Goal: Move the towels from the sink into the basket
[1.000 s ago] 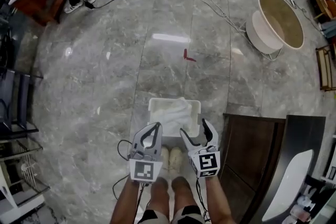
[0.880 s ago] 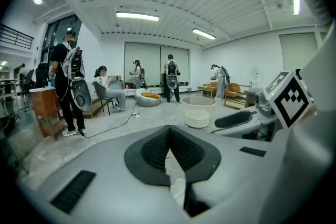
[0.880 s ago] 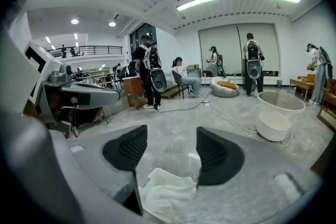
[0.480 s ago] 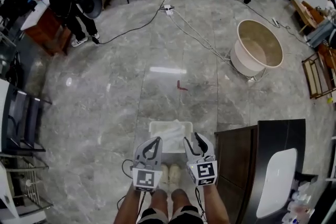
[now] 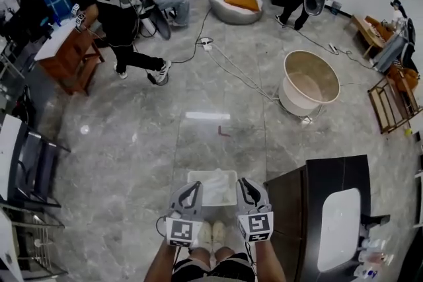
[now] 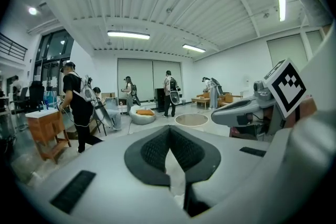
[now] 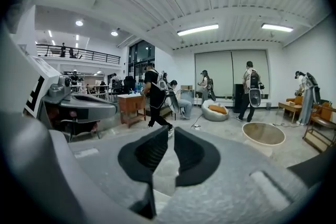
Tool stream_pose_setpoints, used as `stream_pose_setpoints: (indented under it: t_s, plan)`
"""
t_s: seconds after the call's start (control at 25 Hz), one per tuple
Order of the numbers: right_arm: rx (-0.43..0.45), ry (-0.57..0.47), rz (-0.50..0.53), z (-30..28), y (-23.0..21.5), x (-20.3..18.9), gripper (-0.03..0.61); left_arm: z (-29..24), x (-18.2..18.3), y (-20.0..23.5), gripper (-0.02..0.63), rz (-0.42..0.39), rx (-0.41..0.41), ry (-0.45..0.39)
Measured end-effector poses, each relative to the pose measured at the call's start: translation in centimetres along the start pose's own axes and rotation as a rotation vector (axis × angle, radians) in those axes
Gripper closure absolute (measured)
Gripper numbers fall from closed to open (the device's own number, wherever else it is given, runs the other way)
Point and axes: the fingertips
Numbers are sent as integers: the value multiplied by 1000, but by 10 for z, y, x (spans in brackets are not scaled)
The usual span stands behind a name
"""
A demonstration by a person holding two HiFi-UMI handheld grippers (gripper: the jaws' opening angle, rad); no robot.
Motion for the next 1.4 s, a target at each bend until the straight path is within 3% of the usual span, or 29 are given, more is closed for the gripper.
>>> stream_pose_setpoints:
  t_s: [0.08,0.24,0.52,1.4]
  plan:
    - [-14,-13,2,11,0,12,552,8,15,-2,604,5,2,-15]
    - [-43,-28,6,34,-1,29,571,25,43,-9,604,90,19,-40]
    - [-83,-55,34,65,-4,40,578,39,47,-14,604,-19,3,-71]
    - [-68,-76,27,80,-1,36,580,45,42,-26,604,-32,-2,-73]
Point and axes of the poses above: the fingertips, and each gripper's own axes: z backward along the fingers, y to its left, x out of its top, and after that the axes turned 1 degree about -z, right-handed
